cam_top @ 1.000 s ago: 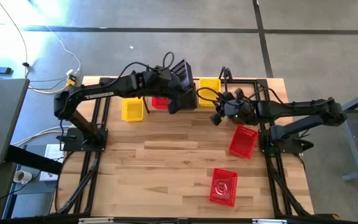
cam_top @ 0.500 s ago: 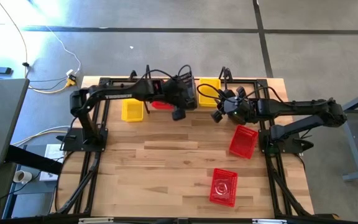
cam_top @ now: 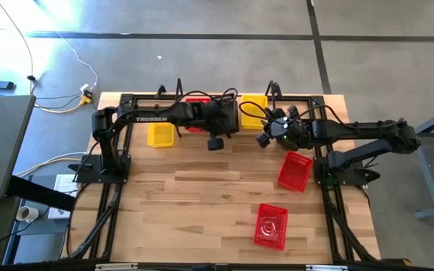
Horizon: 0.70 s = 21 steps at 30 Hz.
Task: Stack baskets on shelf by color
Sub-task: Stack the bottom black bin on the black bins on the shelf
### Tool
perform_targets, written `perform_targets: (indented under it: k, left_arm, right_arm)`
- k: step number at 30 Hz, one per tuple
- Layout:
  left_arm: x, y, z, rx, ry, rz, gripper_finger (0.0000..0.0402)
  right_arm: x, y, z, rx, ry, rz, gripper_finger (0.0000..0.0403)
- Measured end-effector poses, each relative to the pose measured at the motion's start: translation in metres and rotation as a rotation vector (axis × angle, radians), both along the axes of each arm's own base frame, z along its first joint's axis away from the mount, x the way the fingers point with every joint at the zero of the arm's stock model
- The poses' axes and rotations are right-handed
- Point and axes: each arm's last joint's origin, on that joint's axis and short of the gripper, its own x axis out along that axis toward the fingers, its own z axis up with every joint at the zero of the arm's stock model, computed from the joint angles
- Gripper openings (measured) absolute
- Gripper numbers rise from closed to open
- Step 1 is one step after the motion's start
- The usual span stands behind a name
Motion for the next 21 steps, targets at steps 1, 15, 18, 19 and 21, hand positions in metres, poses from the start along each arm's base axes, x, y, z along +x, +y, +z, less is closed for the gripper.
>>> perform_targets:
  k: [1, 15, 18, 19, 21]
  left_arm:
    - [-0.0001, 0.0003, 0.0, 0.012, 0.006, -0.002, 0.0]
    - [-0.0046, 0.0065, -0.0012, 0.021, 0.04, -0.017, 0.0]
    - [-0.0052, 0.0071, -0.0014, 0.007, 0.034, 0.007, 0.0]
    - [-0.0054, 0.0071, -0.0014, 0.002, 0.032, 0.015, 0.0]
    - [-0.0053, 0.007, -0.0015, -0.009, 0.025, 0.027, 0.0]
  right_arm:
    - [-0.0001, 0.0, 0.0, -0.001, 0.0, -0.002, 0.009]
    - [-0.0001, -0.0001, -0.0002, 0.007, -0.008, -0.011, 0.009]
    - [-0.0001, -0.0001, -0.0002, 0.007, -0.009, -0.012, 0.009]
    - [-0.0001, -0.0001, -0.0002, 0.009, -0.012, -0.014, 0.009]
    - [-0.0001, -0.0001, -0.0002, 0.016, -0.02, -0.021, 0.009]
